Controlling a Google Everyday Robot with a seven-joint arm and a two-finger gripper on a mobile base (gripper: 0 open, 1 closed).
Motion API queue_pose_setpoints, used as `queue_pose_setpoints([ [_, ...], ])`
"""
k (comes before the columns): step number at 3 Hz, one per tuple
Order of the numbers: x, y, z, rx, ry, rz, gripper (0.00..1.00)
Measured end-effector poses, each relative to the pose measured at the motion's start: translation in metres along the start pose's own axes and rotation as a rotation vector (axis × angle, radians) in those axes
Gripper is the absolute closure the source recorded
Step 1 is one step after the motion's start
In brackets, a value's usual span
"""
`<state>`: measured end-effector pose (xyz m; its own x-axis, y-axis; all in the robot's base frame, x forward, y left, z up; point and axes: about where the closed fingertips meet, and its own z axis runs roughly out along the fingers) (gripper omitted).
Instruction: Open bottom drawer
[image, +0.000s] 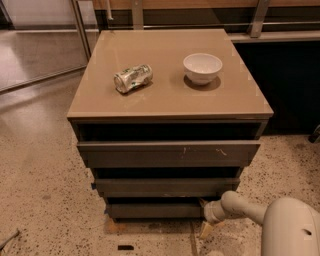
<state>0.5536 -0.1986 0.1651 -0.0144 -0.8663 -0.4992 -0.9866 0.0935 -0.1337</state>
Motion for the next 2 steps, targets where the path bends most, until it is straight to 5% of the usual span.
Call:
queue_pose_setpoints([
  [2,-0.0027,0.0046,-0.0042,-0.035,0.027,0.007,0.0],
])
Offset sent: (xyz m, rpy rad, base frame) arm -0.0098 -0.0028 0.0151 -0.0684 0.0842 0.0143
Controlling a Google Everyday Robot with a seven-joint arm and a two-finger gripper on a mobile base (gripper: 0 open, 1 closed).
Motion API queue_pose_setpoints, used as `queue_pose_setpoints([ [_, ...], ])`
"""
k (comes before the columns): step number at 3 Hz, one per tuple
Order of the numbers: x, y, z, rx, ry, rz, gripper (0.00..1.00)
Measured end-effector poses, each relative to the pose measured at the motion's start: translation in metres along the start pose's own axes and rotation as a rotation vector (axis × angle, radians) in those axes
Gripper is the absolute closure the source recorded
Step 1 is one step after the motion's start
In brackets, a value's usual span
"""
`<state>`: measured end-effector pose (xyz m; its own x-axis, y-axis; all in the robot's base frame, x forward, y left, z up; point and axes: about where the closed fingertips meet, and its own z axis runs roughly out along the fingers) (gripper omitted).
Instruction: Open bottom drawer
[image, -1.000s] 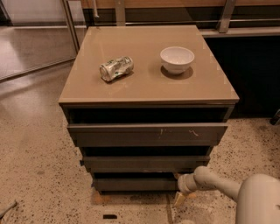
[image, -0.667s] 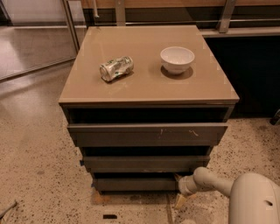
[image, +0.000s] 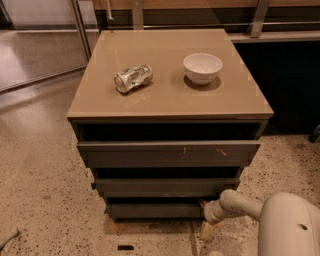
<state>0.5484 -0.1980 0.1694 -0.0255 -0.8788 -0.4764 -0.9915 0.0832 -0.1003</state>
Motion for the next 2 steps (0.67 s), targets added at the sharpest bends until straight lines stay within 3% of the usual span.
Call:
queue_pose_setpoints([
  [2,-0.003,0.029,-0.004,-0.153,0.055,0.056,0.0],
])
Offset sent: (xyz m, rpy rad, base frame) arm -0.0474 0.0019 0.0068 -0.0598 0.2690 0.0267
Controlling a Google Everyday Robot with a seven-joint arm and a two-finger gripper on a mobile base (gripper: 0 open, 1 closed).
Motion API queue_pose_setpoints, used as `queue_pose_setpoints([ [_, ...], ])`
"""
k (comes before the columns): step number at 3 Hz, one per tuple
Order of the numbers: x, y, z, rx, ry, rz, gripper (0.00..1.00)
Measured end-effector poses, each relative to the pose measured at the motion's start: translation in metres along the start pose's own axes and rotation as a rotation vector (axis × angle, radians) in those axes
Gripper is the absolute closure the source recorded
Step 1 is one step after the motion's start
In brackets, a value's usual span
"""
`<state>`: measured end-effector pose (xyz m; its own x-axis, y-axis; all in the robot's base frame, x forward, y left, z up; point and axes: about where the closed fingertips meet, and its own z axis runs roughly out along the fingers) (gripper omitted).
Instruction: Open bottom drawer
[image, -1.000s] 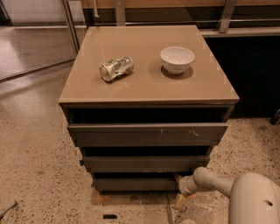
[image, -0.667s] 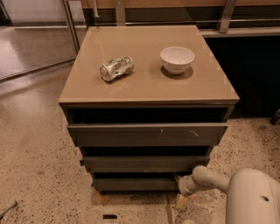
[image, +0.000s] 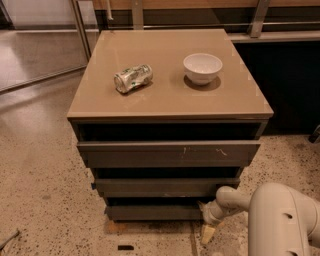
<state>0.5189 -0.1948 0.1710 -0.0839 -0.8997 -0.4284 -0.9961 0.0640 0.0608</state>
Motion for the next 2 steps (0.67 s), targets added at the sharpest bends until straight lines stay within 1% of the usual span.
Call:
queue_pose_setpoints([
  [1,0.002,0.022,0.001,-0.065,-0.009,0.037,0.0],
  [2,0.002,0.032,-0.002,-0.083,-0.018,0.049,0.0],
])
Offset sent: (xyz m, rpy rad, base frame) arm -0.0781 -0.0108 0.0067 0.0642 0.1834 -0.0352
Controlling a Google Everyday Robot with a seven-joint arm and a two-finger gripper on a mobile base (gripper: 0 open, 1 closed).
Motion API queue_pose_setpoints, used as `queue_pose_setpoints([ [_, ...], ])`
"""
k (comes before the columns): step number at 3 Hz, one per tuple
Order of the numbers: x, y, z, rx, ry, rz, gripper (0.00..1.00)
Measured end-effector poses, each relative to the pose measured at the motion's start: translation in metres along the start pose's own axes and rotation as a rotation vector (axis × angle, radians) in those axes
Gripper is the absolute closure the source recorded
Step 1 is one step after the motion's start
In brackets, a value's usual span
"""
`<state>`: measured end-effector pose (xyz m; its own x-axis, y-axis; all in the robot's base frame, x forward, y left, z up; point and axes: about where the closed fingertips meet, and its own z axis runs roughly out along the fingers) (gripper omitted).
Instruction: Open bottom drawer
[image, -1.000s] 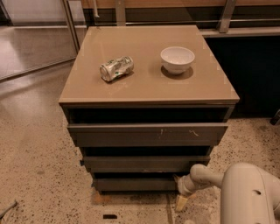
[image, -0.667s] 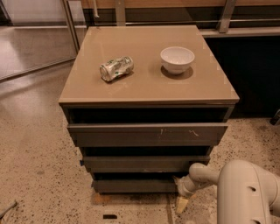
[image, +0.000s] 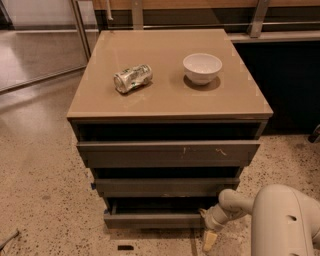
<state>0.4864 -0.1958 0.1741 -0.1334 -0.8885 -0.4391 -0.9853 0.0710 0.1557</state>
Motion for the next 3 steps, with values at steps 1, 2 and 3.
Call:
queue_pose_setpoints([
  [1,0.007,0.033,-0.003,-0.036,-0.028,0.03,0.0],
  [2,0.015,0.07,-0.004,-0.073,-0.053,0.061,0.0],
  [3,0.015,0.07,-0.004,-0.073,-0.053,0.061,0.0],
])
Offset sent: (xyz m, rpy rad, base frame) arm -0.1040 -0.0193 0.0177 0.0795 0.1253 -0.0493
